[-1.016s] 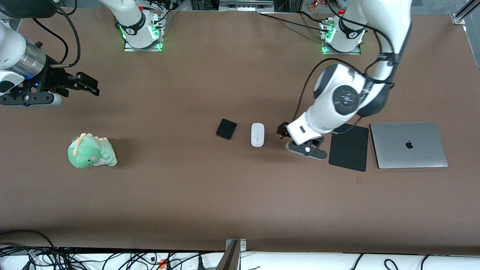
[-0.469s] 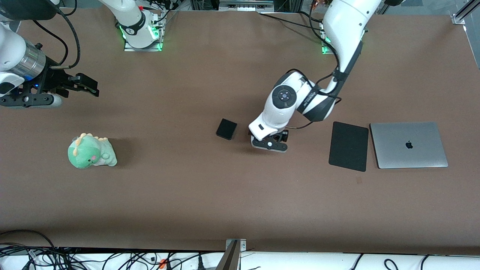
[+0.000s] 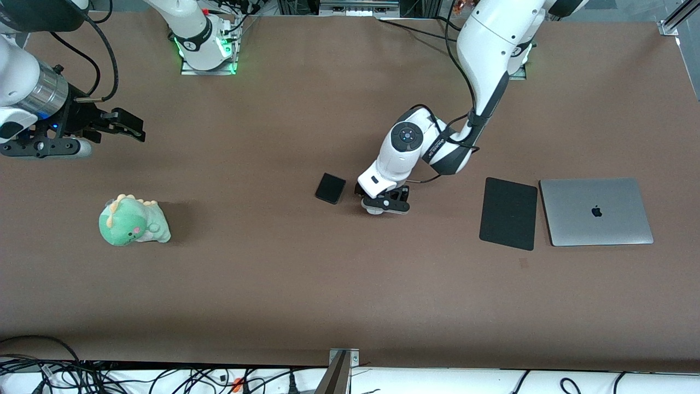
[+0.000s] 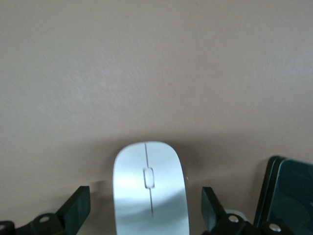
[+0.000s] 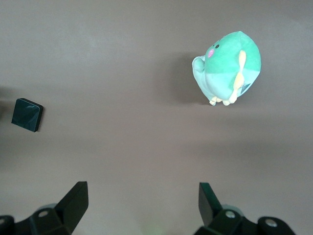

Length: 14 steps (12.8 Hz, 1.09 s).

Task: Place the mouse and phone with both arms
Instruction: 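Grasp the white mouse with the left gripper and lift it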

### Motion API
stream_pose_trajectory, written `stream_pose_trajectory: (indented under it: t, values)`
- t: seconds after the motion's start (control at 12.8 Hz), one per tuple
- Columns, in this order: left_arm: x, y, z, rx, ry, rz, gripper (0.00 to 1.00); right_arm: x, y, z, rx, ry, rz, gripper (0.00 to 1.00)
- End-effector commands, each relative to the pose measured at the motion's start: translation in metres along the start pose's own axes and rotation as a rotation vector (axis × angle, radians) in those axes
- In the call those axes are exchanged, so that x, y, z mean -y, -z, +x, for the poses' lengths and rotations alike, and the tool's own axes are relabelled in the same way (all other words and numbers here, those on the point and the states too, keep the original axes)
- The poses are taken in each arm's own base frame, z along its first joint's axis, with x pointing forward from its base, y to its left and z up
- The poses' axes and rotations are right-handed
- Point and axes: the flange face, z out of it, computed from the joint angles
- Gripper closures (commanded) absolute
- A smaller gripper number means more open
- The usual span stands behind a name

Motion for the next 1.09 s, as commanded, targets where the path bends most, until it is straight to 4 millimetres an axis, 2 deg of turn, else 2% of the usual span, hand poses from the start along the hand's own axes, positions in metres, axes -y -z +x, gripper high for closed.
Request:
stream_pose_trajectory:
  t: [0.0, 0.08, 0.16, 0.23, 0.39, 0.47, 0.62, 0.7, 0.78, 0.86, 0.94, 1.02]
  values:
    - [-0.010, -0.008, -0.018, 0.000, -0.022, 0.021, 0.00, -0.002, -0.003, 0.000, -0.006, -0.003, -0.005, 0.00]
    - [-0.012, -0.009, -0.020, 0.002, -0.027, 0.025, 0.00, -0.002, -0.005, 0.001, -0.009, -0.001, -0.005, 0.00]
    - [-0.011, -0.011, -0.021, -0.004, -0.052, 0.038, 0.11, -0.002, -0.007, 0.001, -0.008, -0.003, -0.005, 0.00]
    - [-0.011, -0.011, -0.021, -0.011, -0.079, 0.053, 0.40, -0.002, -0.008, 0.002, -0.011, -0.006, -0.005, 0.00]
    - [-0.006, -0.006, -0.015, -0.020, -0.074, 0.063, 0.62, -0.002, -0.010, 0.002, -0.009, -0.011, -0.005, 0.00]
    - [-0.003, 0.006, -0.010, -0.020, -0.068, 0.074, 0.70, -0.002, -0.010, 0.002, -0.009, -0.013, -0.004, 0.00]
    - [0.006, 0.052, 0.005, -0.010, -0.009, 0.108, 0.69, -0.001, -0.012, 0.004, -0.006, -0.014, -0.003, 0.00]
    - [0.022, 0.077, 0.014, 0.005, 0.039, 0.144, 0.68, 0.001, -0.016, 0.006, -0.001, -0.017, 0.001, 0.00]
    - [0.047, 0.104, 0.026, 0.028, 0.079, 0.181, 0.68, 0.006, -0.024, 0.009, 0.004, -0.015, 0.004, 0.00]
    - [0.075, 0.131, 0.038, 0.040, 0.121, 0.208, 0.62, 0.012, -0.037, 0.010, -0.002, -0.055, 0.010, 0.00]
    - [0.098, 0.153, 0.045, 0.050, 0.146, 0.228, 0.63, 0.022, -0.054, 0.012, -0.013, -0.100, 0.012, 0.00]
    - [0.127, 0.168, 0.055, 0.059, 0.143, 0.239, 0.63, 0.044, -0.071, 0.011, -0.033, -0.126, 0.015, 0.00]
